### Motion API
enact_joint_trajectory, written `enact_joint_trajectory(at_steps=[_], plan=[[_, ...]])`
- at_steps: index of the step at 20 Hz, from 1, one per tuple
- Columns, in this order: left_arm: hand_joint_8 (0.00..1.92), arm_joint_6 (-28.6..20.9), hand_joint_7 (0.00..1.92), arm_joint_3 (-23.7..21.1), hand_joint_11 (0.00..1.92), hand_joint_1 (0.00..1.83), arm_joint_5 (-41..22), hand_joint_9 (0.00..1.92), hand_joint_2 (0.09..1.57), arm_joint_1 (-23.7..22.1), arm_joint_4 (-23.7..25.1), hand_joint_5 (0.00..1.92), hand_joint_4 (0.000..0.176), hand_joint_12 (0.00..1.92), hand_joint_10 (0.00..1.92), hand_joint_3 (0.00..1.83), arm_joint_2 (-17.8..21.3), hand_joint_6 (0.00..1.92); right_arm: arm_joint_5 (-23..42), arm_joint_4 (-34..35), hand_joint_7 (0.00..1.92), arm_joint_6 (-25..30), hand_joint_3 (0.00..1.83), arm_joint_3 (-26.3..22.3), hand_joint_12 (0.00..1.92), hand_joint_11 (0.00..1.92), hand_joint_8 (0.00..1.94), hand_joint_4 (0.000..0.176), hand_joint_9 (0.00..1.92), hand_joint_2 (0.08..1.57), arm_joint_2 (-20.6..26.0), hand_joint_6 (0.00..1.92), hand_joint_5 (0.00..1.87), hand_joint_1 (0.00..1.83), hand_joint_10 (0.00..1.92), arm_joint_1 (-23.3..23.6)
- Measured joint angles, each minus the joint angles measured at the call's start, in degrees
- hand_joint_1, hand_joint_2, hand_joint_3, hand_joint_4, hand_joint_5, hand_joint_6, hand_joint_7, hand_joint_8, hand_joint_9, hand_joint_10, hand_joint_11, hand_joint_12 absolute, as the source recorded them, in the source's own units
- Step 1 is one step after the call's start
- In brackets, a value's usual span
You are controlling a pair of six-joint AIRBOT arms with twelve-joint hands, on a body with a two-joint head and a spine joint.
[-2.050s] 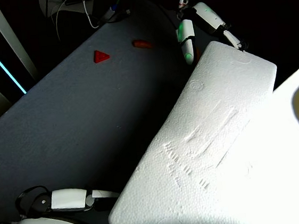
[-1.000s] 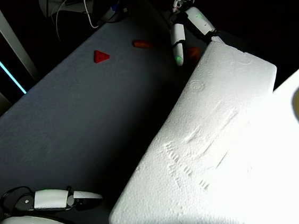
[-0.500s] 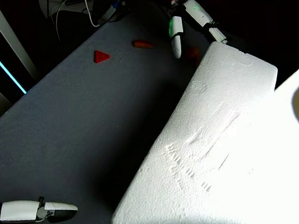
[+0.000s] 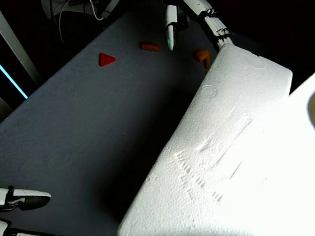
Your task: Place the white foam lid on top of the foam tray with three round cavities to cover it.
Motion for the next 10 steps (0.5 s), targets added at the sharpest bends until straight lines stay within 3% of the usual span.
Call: enact_joint_trajectory(at_steps=[3,7,8,10], plan=[[0.00,-0.50,0.04,-2.91,0.04,0.56,-2.69,0.00,1.09,1.57,1.60,0.13,0.000,0.05,0.00,0.00,0.57,0.00,4.24,-3.02,0.00,1.55,0.00,-2.14,0.00,0.00,0.00,0.000,0.00,1.21,0.42,0.00,0.00,0.33,0.00,-2.36],[0.01,-1.79,0.03,-5.18,0.00,0.50,-6.71,0.01,1.10,2.43,3.17,0.11,0.005,0.55,0.00,0.00,0.68,0.00,8.33,-6.45,0.00,2.75,0.03,-4.20,0.00,0.00,0.00,0.000,0.00,1.27,0.48,0.00,0.00,0.45,0.00,-3.21],[0.00,-2.14,0.03,-5.66,0.00,0.47,-7.45,0.02,1.10,2.43,4.00,0.11,0.010,0.43,0.00,0.00,0.74,0.00,8.96,-6.99,0.00,2.84,0.03,-4.66,0.00,0.00,0.00,0.000,0.00,1.30,0.50,0.00,0.00,0.47,0.00,-3.21],[0.00,-3.34,0.03,-6.10,0.00,0.38,-8.55,0.03,1.11,2.34,6.91,0.09,0.005,0.40,0.01,0.00,0.79,0.00,9.86,-9.14,0.00,3.37,0.02,-4.87,0.00,0.00,0.00,0.000,0.00,1.28,0.48,0.00,0.00,0.50,0.00,-3.21]])
